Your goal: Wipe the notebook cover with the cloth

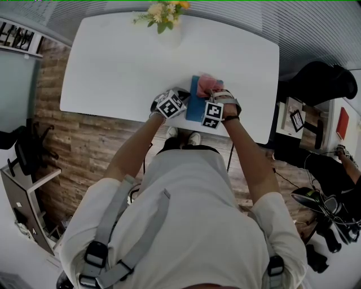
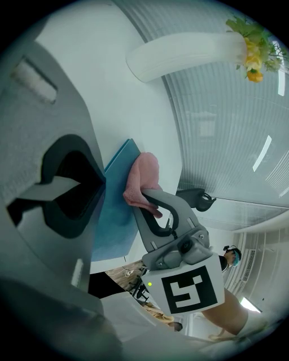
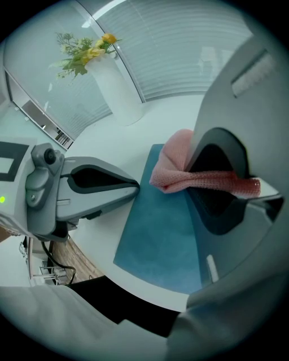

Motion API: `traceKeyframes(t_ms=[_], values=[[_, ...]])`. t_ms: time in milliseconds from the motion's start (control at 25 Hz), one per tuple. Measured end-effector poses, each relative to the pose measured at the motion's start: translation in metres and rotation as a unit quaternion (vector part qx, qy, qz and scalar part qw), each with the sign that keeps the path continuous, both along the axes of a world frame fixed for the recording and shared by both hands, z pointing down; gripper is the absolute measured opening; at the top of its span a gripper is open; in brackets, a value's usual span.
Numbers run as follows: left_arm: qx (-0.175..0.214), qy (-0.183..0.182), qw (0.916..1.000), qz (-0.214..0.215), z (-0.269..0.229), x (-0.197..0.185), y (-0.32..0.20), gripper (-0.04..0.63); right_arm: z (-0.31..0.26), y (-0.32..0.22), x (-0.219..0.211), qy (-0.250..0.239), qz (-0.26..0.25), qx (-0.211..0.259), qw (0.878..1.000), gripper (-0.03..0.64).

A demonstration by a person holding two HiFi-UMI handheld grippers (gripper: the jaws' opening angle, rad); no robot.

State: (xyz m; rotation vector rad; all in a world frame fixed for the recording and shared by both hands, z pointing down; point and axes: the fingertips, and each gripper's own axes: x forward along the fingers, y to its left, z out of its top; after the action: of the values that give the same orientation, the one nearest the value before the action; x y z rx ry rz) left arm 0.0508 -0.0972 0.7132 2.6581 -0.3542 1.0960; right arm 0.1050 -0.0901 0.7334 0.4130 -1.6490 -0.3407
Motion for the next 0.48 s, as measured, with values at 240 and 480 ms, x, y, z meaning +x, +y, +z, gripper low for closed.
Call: traceKeyframes(t_ms=[240,480], values=[[0.001,0.001,1.0,0.0,0.0,0.0,0.0,-0.003,0.001,0.006,-0.002,-0.001,-0.001,-0.004,1.0,0.008],[0.001,-0.002,1.0,-0.001,-0.002,-0.001,-0.001,-0.003,0.0,0.014,-0.005,-0.009,0.004,-0.013,1.0,0.008]])
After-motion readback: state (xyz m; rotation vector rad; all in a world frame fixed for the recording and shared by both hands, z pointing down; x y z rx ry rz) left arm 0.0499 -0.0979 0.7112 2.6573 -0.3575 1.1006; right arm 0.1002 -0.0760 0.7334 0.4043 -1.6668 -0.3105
